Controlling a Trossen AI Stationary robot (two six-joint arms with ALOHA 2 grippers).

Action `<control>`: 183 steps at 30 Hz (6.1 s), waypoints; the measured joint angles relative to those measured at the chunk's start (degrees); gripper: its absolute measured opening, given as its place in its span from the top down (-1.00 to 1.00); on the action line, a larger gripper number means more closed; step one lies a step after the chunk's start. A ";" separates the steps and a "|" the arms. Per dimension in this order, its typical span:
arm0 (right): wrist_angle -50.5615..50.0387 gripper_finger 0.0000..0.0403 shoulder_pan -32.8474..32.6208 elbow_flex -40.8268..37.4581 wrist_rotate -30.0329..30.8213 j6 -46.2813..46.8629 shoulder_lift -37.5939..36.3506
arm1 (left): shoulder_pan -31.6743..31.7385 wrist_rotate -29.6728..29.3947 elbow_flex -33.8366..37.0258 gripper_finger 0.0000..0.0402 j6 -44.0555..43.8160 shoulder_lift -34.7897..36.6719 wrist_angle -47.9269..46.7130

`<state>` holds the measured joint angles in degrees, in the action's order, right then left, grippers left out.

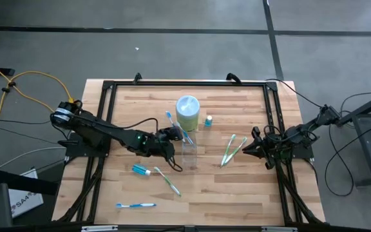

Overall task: Pick & Place toothbrushing station
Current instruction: Put the top blue toothbrush into the transparent organizer, then put the blue toothbrush into the transparent organizer

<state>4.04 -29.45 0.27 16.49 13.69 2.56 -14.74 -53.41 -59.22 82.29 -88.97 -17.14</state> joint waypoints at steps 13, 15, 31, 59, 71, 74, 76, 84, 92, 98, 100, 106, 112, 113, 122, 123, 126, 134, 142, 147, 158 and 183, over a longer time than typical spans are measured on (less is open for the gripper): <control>0.02 0.82 -0.01 0.00 -0.16 0.01 0.03 | -2.43 -6.07 -0.02 0.99 3.09 -0.98 0.73; -0.01 0.82 -0.01 0.00 -0.16 0.02 0.03 | -3.48 -7.01 -0.02 0.99 4.80 -0.98 0.93; -0.01 0.82 -0.01 0.00 -0.17 0.01 0.03 | -5.93 -11.41 -0.04 0.99 17.93 -5.81 8.41; -0.01 0.82 0.00 0.00 -0.16 0.00 0.02 | -3.63 -13.01 -2.54 0.99 24.05 -9.60 9.60; -0.01 0.82 -0.02 0.00 -0.18 0.00 0.03 | -3.92 -12.69 -2.54 0.93 24.42 -10.27 9.85; -0.01 0.82 0.00 0.00 -0.17 0.01 0.03 | -3.92 -12.26 -2.54 0.92 24.21 -10.26 9.90; -0.01 0.82 -0.02 0.00 -0.18 0.02 0.03 | -3.92 -12.09 -2.54 0.91 23.49 -10.25 9.81; -0.01 0.82 -0.01 -0.01 -0.17 0.01 0.03 | -3.92 -10.08 -2.54 0.91 20.83 -10.25 9.14; -0.01 0.82 -0.02 0.00 -0.17 0.02 0.02 | -4.55 -9.55 -2.49 0.90 19.22 -11.68 7.57; -0.01 0.82 -0.02 0.00 -0.20 0.00 0.03 | -4.66 -11.58 -2.47 0.90 19.48 -14.91 7.92; -0.01 0.82 0.00 0.00 -0.16 0.00 0.01 | -4.64 -11.58 -2.45 0.90 18.96 -15.13 7.86; -0.01 0.82 -0.01 0.00 -0.18 0.00 0.01 | -4.64 -10.42 -2.45 0.90 18.74 -15.11 7.97; -0.01 0.82 -0.01 -0.01 -0.17 0.00 0.01 | -4.66 -8.53 -2.45 0.90 18.59 -15.12 7.93; 0.01 0.82 -0.02 0.00 -0.17 0.02 0.01 | -4.64 -8.21 -2.45 0.90 18.59 -15.12 7.92; -0.01 0.82 -0.02 0.00 -0.17 0.00 0.01 | -4.66 -6.03 -2.45 0.90 17.90 -15.13 7.91; -0.01 0.82 -0.02 0.00 -0.16 0.01 0.01 | -4.66 -6.03 -2.45 0.89 17.73 -15.11 7.91; -0.01 0.82 0.00 0.00 -0.17 0.00 0.01 | -4.66 -6.05 -2.45 0.86 17.01 -15.10 7.89; -0.01 0.82 -0.02 -0.01 -0.16 0.01 0.01 | -4.67 -6.13 -2.45 0.70 16.64 -15.11 7.91; -0.01 0.82 -0.01 0.00 -0.18 0.00 0.01 | -5.73 -6.67 -2.45 0.69 16.67 -15.11 7.91; -0.01 0.82 -0.01 0.00 -0.17 0.01 0.01 | -7.17 -8.12 -2.45 0.69 16.67 -15.10 7.91; -0.01 0.82 -0.02 0.00 -0.16 0.02 0.01 | -10.25 -10.67 -2.49 0.69 4.43 -9.90 7.46; -0.01 0.82 -0.02 0.00 -0.18 0.00 0.02 | -16.63 23.42 -2.54 0.69 -91.68 3.85 -25.52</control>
<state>4.03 -29.47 0.27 16.32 13.69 2.58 -31.37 -29.99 -61.76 -9.39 -85.12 -42.67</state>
